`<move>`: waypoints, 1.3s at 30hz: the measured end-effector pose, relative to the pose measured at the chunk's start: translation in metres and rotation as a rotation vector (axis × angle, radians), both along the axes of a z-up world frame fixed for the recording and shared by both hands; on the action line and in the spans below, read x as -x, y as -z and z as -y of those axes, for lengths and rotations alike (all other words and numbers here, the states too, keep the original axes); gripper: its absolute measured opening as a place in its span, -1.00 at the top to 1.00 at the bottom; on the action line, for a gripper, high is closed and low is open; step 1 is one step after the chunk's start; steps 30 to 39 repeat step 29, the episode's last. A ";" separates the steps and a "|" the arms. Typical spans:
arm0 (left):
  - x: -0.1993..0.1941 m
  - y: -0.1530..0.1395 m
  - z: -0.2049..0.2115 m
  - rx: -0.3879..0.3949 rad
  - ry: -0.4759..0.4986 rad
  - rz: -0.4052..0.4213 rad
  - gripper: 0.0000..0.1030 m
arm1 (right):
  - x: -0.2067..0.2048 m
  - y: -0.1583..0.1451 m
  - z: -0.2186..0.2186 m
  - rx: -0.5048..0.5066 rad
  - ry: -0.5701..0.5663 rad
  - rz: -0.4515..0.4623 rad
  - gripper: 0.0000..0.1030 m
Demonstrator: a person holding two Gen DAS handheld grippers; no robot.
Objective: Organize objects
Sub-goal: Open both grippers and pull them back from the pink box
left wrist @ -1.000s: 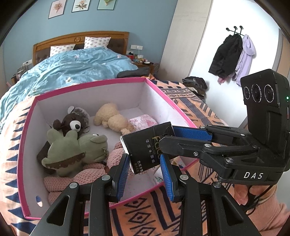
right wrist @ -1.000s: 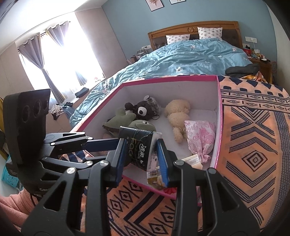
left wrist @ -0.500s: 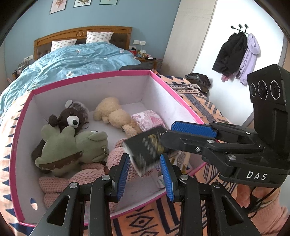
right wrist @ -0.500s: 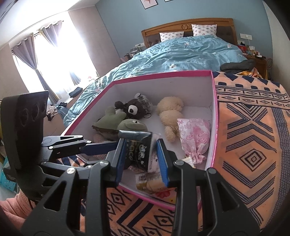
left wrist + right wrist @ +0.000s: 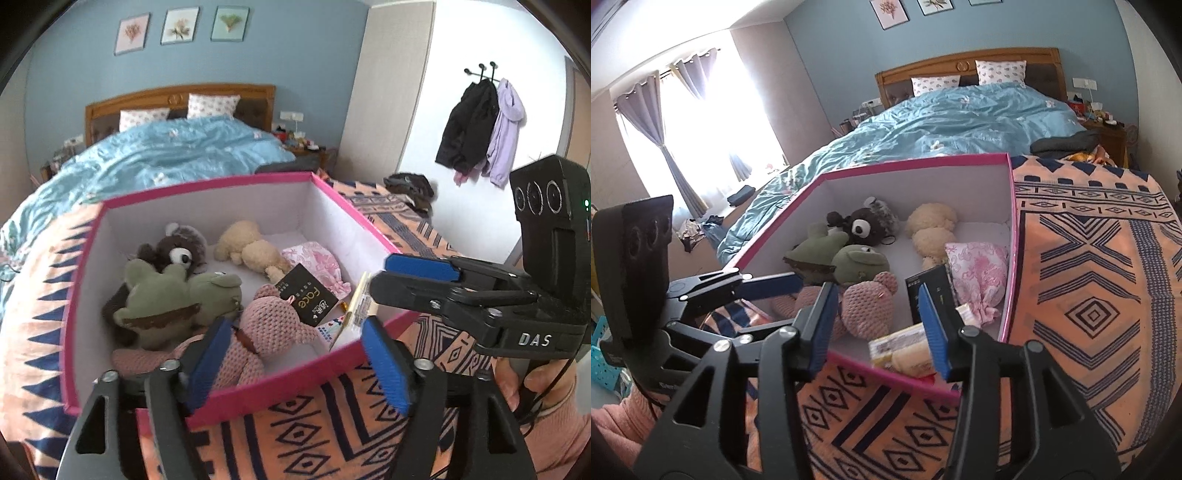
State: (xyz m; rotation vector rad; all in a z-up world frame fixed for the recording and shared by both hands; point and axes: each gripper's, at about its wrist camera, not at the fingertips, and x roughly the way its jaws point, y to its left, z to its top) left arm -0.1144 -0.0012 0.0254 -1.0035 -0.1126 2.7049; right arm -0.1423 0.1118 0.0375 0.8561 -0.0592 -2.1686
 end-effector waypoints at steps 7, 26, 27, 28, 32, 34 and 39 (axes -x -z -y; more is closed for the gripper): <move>-0.051 0.001 0.008 0.023 -0.065 -0.087 -1.00 | -0.058 -0.002 -0.012 0.005 0.005 -0.130 -0.82; -0.092 0.036 0.019 0.119 -0.248 -0.055 -1.00 | -0.103 0.054 -0.005 -0.107 0.112 -0.130 -1.00; -0.093 0.037 0.019 0.114 -0.245 -0.049 -1.00 | -0.105 0.054 -0.004 -0.109 0.110 -0.132 -1.00; -0.093 0.038 0.019 0.104 -0.241 -0.044 -1.00 | -0.106 0.055 -0.003 -0.110 0.111 -0.133 -1.00; -0.093 0.039 0.020 0.093 -0.242 -0.036 -1.00 | -0.106 0.056 -0.002 -0.111 0.112 -0.132 -1.00; -0.093 0.039 0.020 0.093 -0.242 -0.036 -1.00 | -0.106 0.056 -0.002 -0.111 0.112 -0.132 -1.00; -0.093 0.039 0.020 0.093 -0.242 -0.036 -1.00 | -0.106 0.056 -0.002 -0.111 0.112 -0.132 -1.00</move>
